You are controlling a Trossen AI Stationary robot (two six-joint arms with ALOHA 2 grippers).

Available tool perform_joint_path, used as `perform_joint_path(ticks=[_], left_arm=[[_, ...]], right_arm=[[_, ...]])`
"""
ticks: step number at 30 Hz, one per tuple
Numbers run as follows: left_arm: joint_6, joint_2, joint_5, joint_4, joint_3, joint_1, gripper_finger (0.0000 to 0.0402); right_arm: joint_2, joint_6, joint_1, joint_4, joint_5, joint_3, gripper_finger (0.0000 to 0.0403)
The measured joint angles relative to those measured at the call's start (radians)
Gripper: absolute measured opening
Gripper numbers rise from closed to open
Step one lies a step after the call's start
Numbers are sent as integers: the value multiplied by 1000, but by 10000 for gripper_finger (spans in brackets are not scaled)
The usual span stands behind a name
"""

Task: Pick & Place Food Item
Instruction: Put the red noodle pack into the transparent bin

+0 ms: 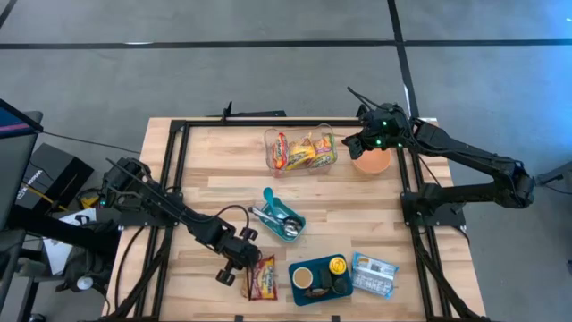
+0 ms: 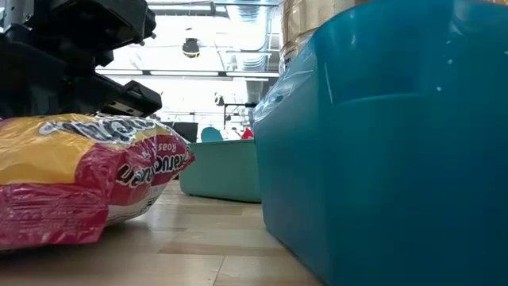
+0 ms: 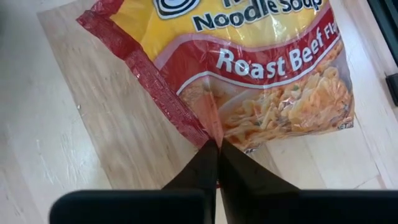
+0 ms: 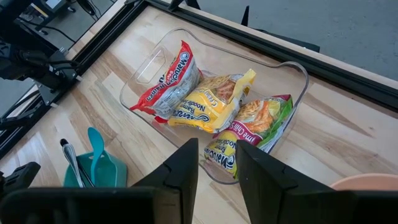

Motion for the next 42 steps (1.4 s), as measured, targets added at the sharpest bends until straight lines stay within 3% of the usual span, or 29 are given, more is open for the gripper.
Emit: perform_joint_path(ticks=[12, 22, 28, 42], left_arm=[[-1, -16, -6, -2, 4, 0, 1], [-69, -164, -61, 3, 8, 0, 0], [-108, -296, -160, 12, 7, 1, 0], [-54, -523, -508, 55, 7, 1, 0]], right_arm=[[0, 0, 0, 0, 0, 0, 102], [0, -19, 0, 0, 0, 0, 102], [0, -24, 0, 0, 0, 0, 102], [0, -24, 0, 0, 0, 0, 102]])
